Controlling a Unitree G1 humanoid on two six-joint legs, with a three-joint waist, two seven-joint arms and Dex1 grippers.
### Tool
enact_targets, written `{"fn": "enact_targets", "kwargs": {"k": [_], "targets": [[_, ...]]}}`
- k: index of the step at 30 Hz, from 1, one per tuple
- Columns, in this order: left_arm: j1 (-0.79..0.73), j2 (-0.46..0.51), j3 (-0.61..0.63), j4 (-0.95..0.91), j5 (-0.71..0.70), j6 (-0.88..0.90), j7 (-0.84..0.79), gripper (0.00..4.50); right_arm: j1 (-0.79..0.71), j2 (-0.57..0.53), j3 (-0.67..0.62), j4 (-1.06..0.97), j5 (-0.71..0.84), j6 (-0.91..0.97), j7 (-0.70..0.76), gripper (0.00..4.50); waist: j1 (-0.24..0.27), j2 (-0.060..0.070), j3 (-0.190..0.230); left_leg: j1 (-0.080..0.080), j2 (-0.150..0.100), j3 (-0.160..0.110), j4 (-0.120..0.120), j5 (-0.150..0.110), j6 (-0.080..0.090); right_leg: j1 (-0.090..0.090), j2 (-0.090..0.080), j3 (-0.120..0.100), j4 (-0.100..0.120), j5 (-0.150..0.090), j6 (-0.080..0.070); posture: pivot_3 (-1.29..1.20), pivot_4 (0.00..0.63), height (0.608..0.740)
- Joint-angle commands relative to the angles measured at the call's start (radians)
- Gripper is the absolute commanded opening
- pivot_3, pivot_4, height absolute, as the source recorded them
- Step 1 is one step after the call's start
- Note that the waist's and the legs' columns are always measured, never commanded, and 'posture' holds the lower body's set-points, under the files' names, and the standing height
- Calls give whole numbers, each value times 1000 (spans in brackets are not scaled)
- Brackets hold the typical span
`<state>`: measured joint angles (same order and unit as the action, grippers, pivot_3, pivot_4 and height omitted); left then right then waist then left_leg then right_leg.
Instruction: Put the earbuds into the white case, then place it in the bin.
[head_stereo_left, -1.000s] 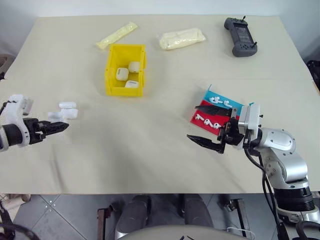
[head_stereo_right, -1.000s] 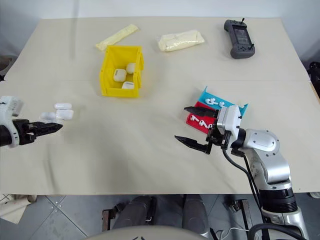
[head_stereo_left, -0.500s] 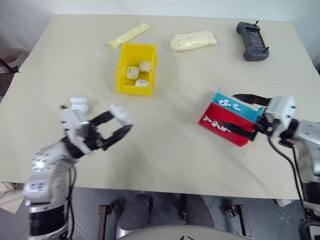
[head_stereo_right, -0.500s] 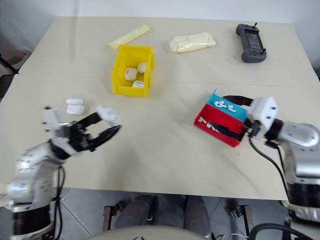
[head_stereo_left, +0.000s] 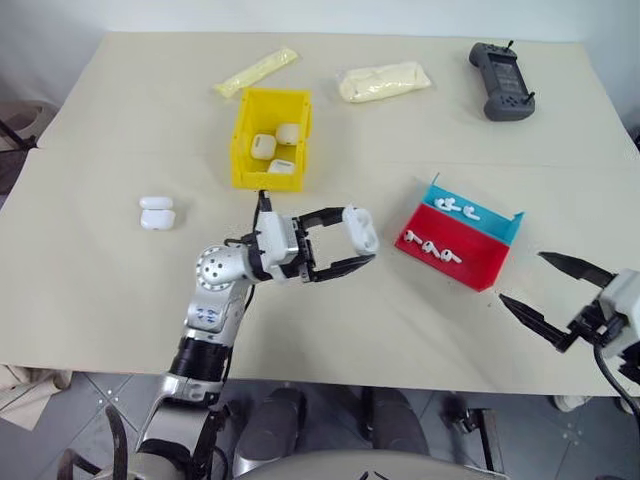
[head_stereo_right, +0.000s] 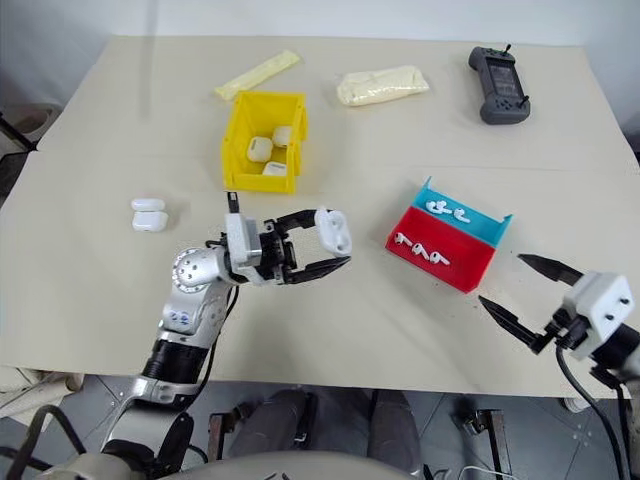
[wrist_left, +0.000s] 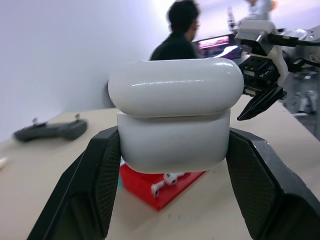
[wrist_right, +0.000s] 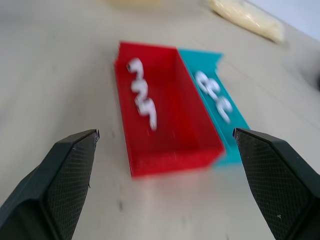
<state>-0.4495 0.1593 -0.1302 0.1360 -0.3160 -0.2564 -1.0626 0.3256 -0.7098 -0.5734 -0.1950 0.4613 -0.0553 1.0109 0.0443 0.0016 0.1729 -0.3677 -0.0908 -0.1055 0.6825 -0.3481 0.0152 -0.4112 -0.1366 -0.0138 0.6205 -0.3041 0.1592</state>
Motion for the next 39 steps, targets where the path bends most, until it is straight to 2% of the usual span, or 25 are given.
{"fn": "enact_targets", "kwargs": {"k": [1, 5, 7, 8, 10, 12, 16, 19, 21, 26, 30, 34, 37, 39], "targets": [[-25, -26, -28, 27, -13, -50, -26, 2781, 18, 12, -51, -28, 24, -13, -23, 4500, -3, 0, 0, 0, 0, 0, 0, 0, 0, 0, 1, 0, 0, 0, 0, 0, 150, 740], [-42, -51, -28, 40, -49, -34, -37, 2781, 7, -64, -2, -129, 49, 143, -32, 4500, -8, 0, 0, 0, 2, 0, 0, 0, 0, 0, 1, 0, 0, 0, 0, 0, 150, 740], [-42, -46, -28, 45, -47, -42, -48, 2781, -26, -200, 56, -236, 63, 401, -80, 4500, -18, 2, -1, 0, 2, 1, 0, 0, 0, -1, 1, 1, 0, 0, 0, 0, 150, 740], [-42, -42, -30, 45, -48, -38, -51, 2781, -84, -267, 96, -266, 74, 535, -126, 4500, -21, 2, -1, 0, 2, 1, 0, 0, 0, -1, 1, 2, 0, 0, 0, 0, 150, 740], [-39, -45, -33, 46, -53, -35, -54, 2781, -219, -350, 170, -283, 125, 690, -159, 4500, -19, 2, -1, 0, 3, 1, 0, 0, 0, -1, 2, 2, 0, 0, 0, 0, 150, 740], [-37, -50, -36, 47, -54, -35, -51, 2781, -329, -386, 227, -281, 165, 793, -170, 4500, -17, 1, -1, 0, 3, 0, 1, 0, 0, -1, 2, 1, -2, 0, 0, 0, 150, 740], [-25, -45, -47, 49, -33, -49, -46, 2781, -558, -482, 482, -266, 104, 1009, -180, 4500, -4, 1, 0, -3, 2, -2, 1, 0, 0, -2, 0, -1, -5, 0, 0, 0, 150, 740], [-19, -44, -45, 50, -26, -54, -31, 2781, -725, -472, 652, -232, 56, 1130, -189, 4500, 2, 1, 0, -4, 0, -3, 1, -1, 1, -2, -2, -1, -6, 0, 0, 0, 150, 740], [-14, -44, -45, 48, -26, -56, -24, 2781, -826, -464, 771, -203, 1, 1171, -177, 4500, 2, 1, 0, -4, -1, -1, 1, 0, 2, -3, -3, 0, -8, 1, 2, 0, 150, 740], [-7, -47, -53, 35, -26, -50, -9, 2781, -969, -445, 961, -140, -119, 1172, -138, 4500, 5, 1, 0, -5, -1, -1, 1, 0, 2, -3, -3, -1, -8, 1, 2, 0, 150, 740], [-1, -57, -63, 19, -31, -34, 4, 2781, -1092, -412, 1050, -66, -187, 1163, -79, 4500, 0, 1, 0, -5, -1, 0, 1, 0, 2, -4, -3, 0, -8, 1, 3, 0, 150, 740], [-3, -67, -68, 20, -27, -35, 17, 2781, -1145, -400, 1093, -39, -228, 1153, -31, 4500, 1, 1, 0, -5, -1, 0, 1, 0, 2, -4, -3, -1, -7, 1, 3, 0, 150, 740], [-4, -72, -69, 20, -27, -35, 26, 2781, -1166, -397, 1128, -23, -272, 1126, 7, 3942, 0, 1, 0, -5, -1, 0, 1, 0, 2, -4, -3, 0, -7, 1, 3, 0, 150, 740], [-5, -74, -69, 18, -26, -35, 34, 2781, -1168, -397, 1146, -9, -302, 1103, 29, 3322, 0, 1, 0, -5, -1, 0, 1, 0, 2, -4, -3, 0, -7, 1, 3, 0, 150, 740]]}}
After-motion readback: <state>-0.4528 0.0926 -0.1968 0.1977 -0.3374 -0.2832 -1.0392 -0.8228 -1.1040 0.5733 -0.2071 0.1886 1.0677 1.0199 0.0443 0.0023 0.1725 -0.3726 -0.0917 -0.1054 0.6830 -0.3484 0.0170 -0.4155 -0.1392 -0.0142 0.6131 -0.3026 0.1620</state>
